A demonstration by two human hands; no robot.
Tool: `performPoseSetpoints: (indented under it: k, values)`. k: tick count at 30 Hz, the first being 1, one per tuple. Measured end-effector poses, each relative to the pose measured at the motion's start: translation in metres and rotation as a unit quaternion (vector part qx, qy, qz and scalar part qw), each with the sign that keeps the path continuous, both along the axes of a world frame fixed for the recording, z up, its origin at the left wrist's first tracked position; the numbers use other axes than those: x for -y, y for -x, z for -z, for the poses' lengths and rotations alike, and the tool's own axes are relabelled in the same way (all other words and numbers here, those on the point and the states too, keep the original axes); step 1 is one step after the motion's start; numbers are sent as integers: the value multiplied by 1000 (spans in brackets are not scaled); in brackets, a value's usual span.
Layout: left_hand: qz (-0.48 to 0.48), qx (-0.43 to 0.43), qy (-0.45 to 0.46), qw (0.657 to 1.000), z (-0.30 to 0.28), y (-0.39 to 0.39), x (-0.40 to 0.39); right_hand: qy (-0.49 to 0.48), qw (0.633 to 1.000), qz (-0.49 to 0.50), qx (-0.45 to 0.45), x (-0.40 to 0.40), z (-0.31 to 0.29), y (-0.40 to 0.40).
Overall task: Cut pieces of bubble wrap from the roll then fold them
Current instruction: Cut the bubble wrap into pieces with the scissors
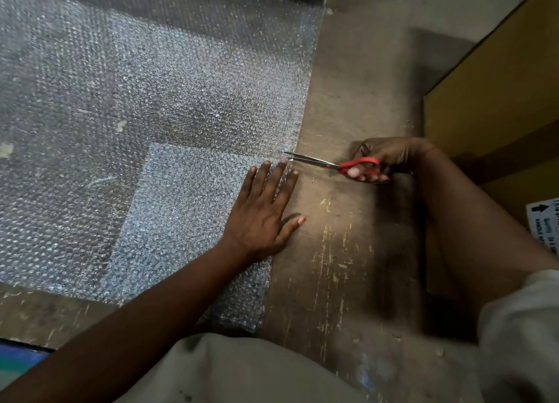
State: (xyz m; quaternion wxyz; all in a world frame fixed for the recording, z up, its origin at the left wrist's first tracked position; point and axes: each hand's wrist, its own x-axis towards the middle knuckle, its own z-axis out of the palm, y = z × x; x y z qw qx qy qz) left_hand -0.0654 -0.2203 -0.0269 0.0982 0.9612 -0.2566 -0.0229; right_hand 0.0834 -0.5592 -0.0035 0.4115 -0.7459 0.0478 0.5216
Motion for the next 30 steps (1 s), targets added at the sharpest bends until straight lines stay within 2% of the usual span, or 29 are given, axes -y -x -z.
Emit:
performPoseSetpoints:
  k: [1, 3, 5, 9, 10, 12, 13, 22, 26, 30]
  values:
    - [0, 2, 4, 1000, -1, 0, 0, 16, 999, 49, -11, -2, -1, 0]
    - [-3, 8, 11, 1000, -1, 0, -1, 39, 997, 70, -15, -9, -5, 3]
    - [-4, 13, 13, 1000, -2, 0, -2, 34, 998, 39, 25, -11, -4, 2]
    - [-7, 10, 11, 1000, -3, 0, -3, 8, 1000, 1, 21, -15, -8, 1]
    - [-5, 12, 11, 1000, -4, 0, -2, 17, 1000, 12, 15, -16, -7, -1]
    - [-2, 15, 14, 1000, -4, 1, -2, 14, 993, 113, 8, -16, 1, -5]
    - [-2, 15, 15, 1000, -4, 1, -1, 13, 991, 131, 5, -15, 3, -7]
    - [4, 14, 9, 1000, -5, 0, -1, 2, 997, 82, 10, -32, -17, 2]
    - [4, 4, -12, 1000, -6, 0, 0, 0, 998, -68, -1, -42, -43, 8]
    - [6, 3, -14, 1000, -5, 0, 0, -18, 996, -83, 7, -43, -43, 7]
